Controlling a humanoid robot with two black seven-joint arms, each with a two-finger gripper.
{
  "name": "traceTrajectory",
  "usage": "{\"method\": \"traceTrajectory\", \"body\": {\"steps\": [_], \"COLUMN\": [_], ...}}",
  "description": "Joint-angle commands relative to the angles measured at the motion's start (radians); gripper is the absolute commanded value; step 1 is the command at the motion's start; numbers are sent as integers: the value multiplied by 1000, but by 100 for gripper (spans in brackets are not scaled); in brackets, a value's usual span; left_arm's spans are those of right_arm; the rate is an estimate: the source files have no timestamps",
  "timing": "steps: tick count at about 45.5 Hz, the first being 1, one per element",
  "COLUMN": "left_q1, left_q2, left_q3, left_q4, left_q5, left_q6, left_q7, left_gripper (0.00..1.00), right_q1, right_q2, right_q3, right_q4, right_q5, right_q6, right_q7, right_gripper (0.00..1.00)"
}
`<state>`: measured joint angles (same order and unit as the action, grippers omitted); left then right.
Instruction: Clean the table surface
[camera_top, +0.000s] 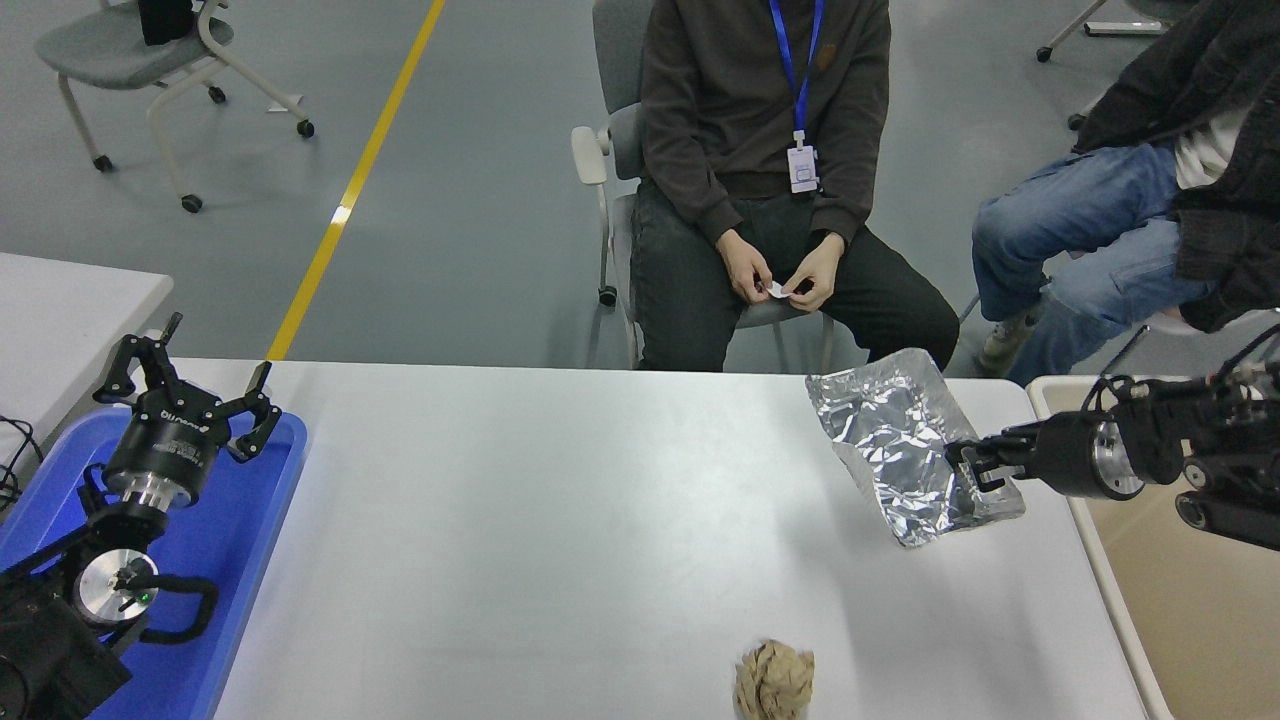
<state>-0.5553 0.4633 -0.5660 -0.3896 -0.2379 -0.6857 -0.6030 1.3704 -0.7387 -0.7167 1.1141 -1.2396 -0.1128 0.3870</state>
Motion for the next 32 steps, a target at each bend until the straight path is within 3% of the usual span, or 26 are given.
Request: {"method": "traceTrajectory", "body": {"steps": [1, 32], "left_q1": [0, 0], "left_q2": [0, 0], "left_q3": [0, 0], "left_q4": [0, 0], "left_q5": [0, 0], "left_q6": [0, 0], "left_q7": [0, 0], "left_gripper": [100, 100], "right_q1": [121, 177], "right_q2": [-146, -398], "right_q3": [-27, -27], "right_q4": [144, 216], "right_q5": [-28, -113], "right_q6": [45, 104], "right_q7": [6, 7], "right_gripper": [0, 0]}}
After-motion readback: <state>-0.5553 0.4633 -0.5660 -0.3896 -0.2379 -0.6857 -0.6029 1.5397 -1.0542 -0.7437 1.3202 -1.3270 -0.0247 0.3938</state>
